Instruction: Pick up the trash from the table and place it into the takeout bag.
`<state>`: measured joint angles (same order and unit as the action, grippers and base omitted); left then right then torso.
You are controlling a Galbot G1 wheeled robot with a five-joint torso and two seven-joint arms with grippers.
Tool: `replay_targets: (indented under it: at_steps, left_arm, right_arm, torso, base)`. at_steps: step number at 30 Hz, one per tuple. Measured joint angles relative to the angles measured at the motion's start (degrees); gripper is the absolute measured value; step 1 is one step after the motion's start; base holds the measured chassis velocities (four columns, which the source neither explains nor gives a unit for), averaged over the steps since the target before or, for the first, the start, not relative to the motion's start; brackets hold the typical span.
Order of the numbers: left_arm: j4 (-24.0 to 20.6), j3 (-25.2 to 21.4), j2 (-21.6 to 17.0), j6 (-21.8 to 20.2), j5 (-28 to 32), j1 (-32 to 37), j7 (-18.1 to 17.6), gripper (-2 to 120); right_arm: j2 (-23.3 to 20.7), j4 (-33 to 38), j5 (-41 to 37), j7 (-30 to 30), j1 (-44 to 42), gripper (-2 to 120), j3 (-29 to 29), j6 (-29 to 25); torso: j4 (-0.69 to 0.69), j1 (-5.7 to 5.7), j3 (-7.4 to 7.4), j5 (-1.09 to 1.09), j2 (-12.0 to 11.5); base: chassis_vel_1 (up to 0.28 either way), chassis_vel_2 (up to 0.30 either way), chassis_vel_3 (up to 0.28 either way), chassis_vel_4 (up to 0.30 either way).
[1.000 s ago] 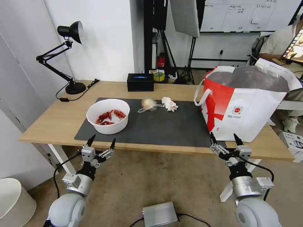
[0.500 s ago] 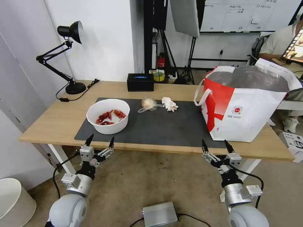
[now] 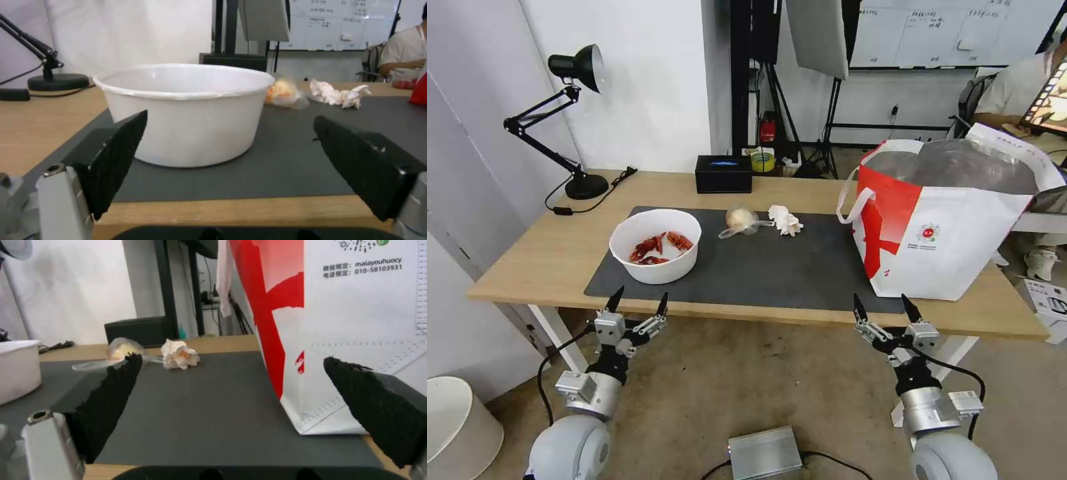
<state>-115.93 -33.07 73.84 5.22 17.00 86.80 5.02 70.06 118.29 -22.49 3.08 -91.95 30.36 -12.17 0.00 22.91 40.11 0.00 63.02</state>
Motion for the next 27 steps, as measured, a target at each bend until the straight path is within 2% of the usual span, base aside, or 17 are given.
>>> replay_targets:
  at_steps: [6, 10, 17, 22, 27]
  left_arm:
    - [-0.1, -0.2, 0.2, 0.0, -0.1, 0.1, 0.0, 100]
    - [-0.6, -0.2, 0.7, 0.1, -0.3, 0.7, 0.2, 100]
    - [-1.6, -0.2, 1.1, 0.2, -1.3, 1.2, 0.3, 100]
    - [-1.7, 0.5, 0.8, 0.2, -1.3, 0.8, 0.4, 100]
    - [-1.8, 1.5, 0.4, 0.2, -1.4, 0.8, 0.4, 100]
  right_arm:
    - [-0.3, 0.1, -0.4, 0.0, 0.2, 100, 0.0, 0.0]
    - [-1.4, 0.8, -3.8, 0.0, 2.5, 100, -0.8, 1.1]
    - [-3.5, 2.3, -12.8, 3.7, 10.9, 100, -5.7, 7.2]
    - [-4.1, 2.7, -18.3, 6.3, 13.3, 100, -6.2, 10.5]
    - [-4.5, 2.6, -26.2, 11.4, 16.9, 100, -6.4, 14.3]
  torso:
    - [0.00, 0.00, 0.00, 0.00, 0.0]
    - [0.00, 0.00, 0.00, 0.00, 0.0]
    - [0.01, 0.00, 0.00, 0.00, 0.0]
    - [-0.01, 0.01, 0.01, 0.00, 0.0]
    - [-0.02, 0.01, 0.00, 0.00, 0.0]
  base:
    - [0.000, 0.000, 0.000, 0.000]
    - [0.000, 0.000, 0.000, 0.000]
    - [0.000, 0.000, 0.000, 0.000]
    - [0.000, 0.000, 0.000, 0.000]
    - [0.000, 0.000, 0.000, 0.000]
